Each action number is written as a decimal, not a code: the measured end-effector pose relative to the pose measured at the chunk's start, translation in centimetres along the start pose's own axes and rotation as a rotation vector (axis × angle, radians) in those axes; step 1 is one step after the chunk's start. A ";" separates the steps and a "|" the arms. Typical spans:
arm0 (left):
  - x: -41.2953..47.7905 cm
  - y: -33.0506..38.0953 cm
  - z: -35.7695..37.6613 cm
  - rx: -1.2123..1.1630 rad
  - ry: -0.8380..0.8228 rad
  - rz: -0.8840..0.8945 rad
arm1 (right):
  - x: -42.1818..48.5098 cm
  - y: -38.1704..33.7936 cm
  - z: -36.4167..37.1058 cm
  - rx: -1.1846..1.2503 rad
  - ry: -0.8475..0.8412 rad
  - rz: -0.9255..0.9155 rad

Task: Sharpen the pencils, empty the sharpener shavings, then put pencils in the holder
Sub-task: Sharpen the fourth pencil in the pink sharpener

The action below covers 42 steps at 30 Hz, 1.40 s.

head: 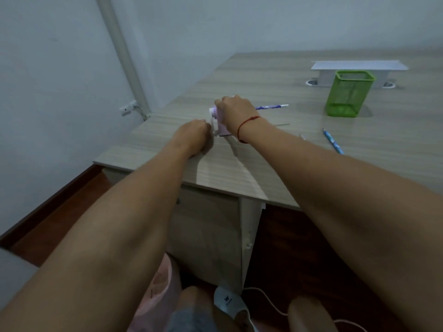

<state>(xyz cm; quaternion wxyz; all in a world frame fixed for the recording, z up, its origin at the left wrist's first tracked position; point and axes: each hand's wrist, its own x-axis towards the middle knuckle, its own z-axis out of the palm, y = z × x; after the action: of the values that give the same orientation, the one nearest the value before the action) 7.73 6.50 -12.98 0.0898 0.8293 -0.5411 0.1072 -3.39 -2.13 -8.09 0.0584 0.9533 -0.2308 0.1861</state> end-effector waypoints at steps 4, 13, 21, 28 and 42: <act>2.0 -0.7 -0.4 -0.013 0.045 -0.052 | 0.3 0.0 0.8 0.000 0.008 0.001; 4.5 -1.4 -4.1 -0.044 0.242 -0.025 | 1.1 -0.3 0.4 0.027 -0.041 0.038; -1.9 -0.6 -3.3 -0.115 0.238 0.104 | 0.5 -1.0 -0.6 -0.006 -0.073 0.025; 0.0 -0.3 -0.5 -0.063 -0.012 -0.063 | 0.6 -0.6 0.2 -0.013 -0.015 0.005; 1.4 -0.5 0.1 -0.063 -0.012 -0.136 | 0.4 4.1 -1.9 0.182 -0.113 0.093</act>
<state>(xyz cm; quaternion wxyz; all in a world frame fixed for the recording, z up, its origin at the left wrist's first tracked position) 8.79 5.40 -12.71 0.1196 0.8615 -0.4872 0.0787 -5.55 -5.58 -6.04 -0.0505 0.9518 -0.2600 0.1546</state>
